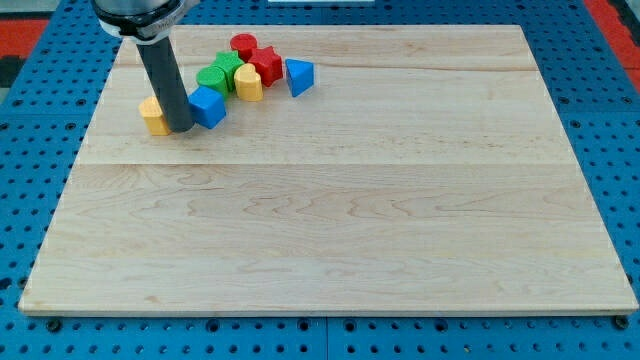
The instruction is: Move the yellow hexagon to the top left of the green star
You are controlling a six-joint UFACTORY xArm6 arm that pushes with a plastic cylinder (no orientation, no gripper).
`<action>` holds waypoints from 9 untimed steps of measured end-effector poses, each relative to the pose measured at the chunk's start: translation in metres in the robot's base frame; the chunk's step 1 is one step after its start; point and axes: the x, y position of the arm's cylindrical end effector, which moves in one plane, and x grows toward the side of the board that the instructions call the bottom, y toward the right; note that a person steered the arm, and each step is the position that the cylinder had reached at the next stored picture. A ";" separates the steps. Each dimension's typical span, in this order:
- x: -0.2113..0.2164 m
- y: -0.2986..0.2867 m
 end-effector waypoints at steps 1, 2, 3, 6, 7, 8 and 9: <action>-0.005 0.000; 0.048 -0.008; 0.035 -0.075; -0.033 -0.054; -0.017 -0.063; -0.003 -0.054; -0.015 -0.049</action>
